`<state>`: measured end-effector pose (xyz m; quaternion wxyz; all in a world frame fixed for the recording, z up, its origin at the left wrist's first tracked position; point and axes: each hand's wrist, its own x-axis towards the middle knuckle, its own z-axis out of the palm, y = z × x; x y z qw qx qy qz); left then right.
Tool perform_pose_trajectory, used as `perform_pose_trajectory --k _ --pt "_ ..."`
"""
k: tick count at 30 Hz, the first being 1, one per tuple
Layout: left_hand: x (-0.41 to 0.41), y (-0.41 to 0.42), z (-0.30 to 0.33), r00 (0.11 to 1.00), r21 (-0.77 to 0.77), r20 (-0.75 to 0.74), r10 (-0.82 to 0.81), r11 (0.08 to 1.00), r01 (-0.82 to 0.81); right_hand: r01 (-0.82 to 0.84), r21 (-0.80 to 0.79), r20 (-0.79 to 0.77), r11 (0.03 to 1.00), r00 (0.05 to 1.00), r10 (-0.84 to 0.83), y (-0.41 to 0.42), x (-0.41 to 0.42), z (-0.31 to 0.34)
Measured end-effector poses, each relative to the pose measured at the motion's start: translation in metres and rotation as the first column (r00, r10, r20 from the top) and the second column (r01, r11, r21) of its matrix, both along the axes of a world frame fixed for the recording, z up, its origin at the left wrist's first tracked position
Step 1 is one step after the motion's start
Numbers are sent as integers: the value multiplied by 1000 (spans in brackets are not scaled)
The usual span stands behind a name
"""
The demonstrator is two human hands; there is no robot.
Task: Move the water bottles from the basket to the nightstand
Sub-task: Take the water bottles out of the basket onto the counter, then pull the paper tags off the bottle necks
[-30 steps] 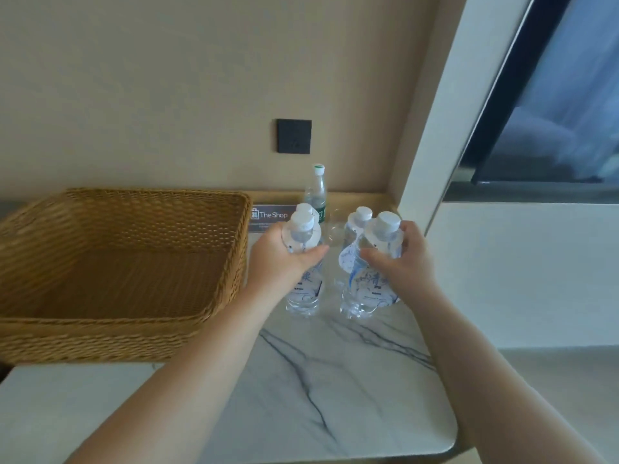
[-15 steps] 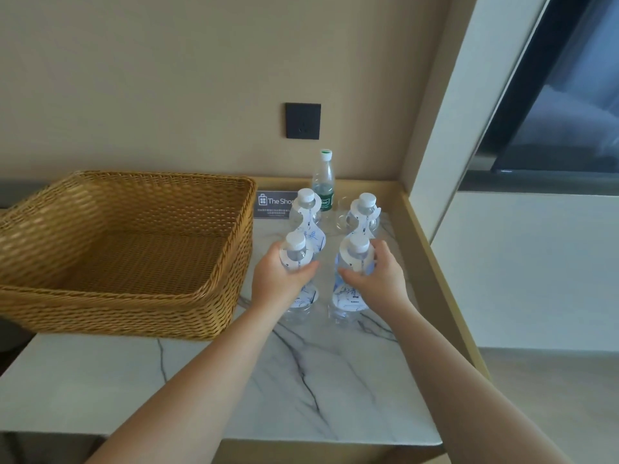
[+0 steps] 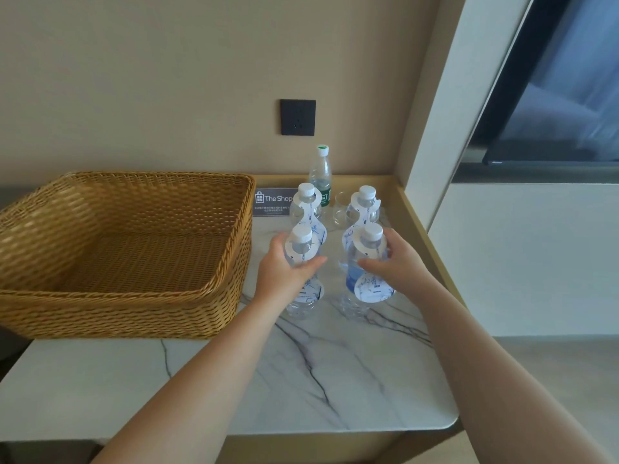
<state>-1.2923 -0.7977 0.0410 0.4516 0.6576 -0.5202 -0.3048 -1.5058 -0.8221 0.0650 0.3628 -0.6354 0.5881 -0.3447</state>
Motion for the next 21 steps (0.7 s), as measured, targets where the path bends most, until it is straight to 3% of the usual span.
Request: perform_pose_trajectory --k 2,4,7,9,11,14,17,21 --pt "1 5 7 1000 -1 5 21 1000 -21 -4 0 19 1000 1000 4 2 0 0" --pt "1 15 21 993 -152 93 72 987 -57 0 9 44 1000 999 0 5 -2 0" --pt "-6 33 49 958 -559 253 132 829 34 0 40 136 999 991 -5 11 -8 -2" --pt "-16 43 59 947 -649 313 71 744 159 11 56 178 998 984 -21 16 -13 -6" --pt "-30 49 57 949 -543 295 -113 797 264 52 65 189 997 980 -63 20 -17 -10" --pt "-52 43 40 929 -169 158 -335 918 359 107 57 193 993 974 -116 28 -21 -14" --pt "-65 25 28 927 82 0 -376 923 375 121 70 196 990 972 -132 35 -24 -21" --pt "-77 11 24 904 205 -244 -352 892 403 124 108 210 986 967 -145 45 -22 -31"
